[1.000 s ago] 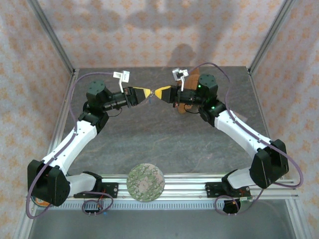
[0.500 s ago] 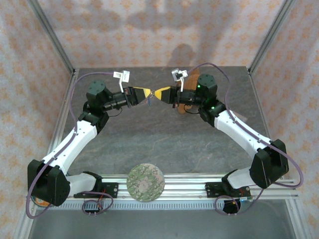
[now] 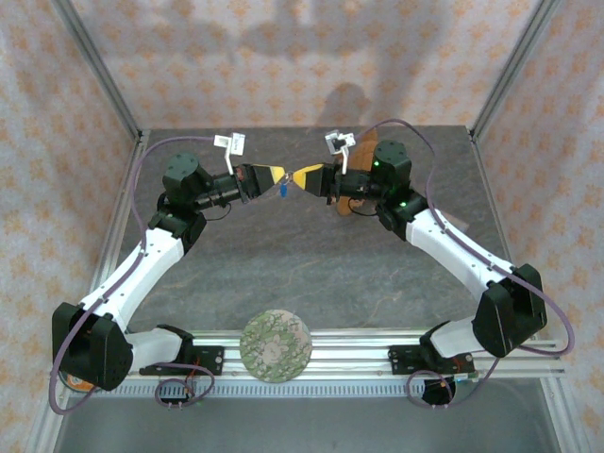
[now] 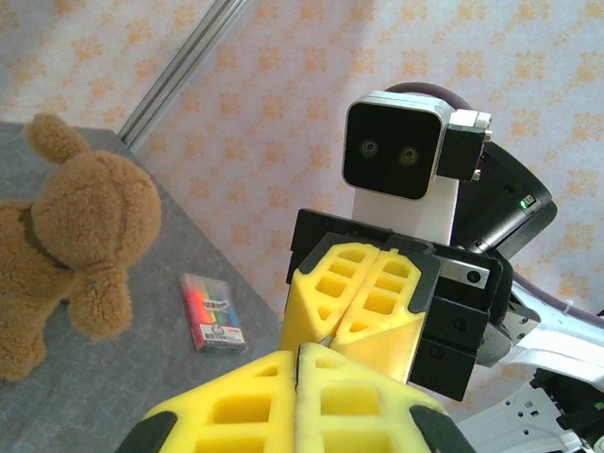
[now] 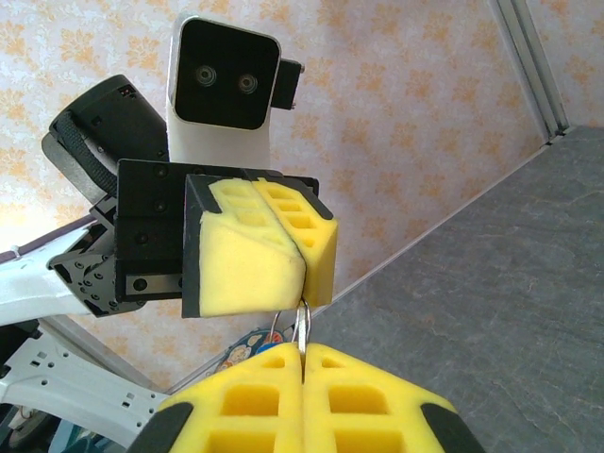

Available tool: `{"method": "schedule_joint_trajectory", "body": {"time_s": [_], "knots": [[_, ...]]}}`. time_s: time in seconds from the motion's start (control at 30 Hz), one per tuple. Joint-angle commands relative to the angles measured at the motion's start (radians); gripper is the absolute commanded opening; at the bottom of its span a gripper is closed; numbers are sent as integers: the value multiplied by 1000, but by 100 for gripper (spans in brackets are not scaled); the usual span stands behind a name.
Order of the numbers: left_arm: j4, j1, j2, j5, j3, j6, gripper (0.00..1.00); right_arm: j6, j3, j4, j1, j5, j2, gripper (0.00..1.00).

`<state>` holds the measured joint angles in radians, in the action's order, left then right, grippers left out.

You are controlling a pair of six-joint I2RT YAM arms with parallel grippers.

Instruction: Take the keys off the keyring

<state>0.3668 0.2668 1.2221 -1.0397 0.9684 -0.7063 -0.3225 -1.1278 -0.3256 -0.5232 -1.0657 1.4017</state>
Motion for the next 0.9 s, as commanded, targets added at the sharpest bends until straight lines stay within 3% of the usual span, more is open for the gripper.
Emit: {"method": "schedule_joint_trajectory", "body": {"time_s": [0.0, 0.63, 0.87], "knots": [[63, 5, -16, 1, 21, -2, 0, 14, -14, -37, -6, 25, -26, 0], [131, -24, -74, 64, -50, -36, 0, -61, 56, -184, 5, 81, -68, 0], [86, -30, -90, 75, -44, -10, 24, -34, 46, -128, 6, 76, -72, 0]]}}
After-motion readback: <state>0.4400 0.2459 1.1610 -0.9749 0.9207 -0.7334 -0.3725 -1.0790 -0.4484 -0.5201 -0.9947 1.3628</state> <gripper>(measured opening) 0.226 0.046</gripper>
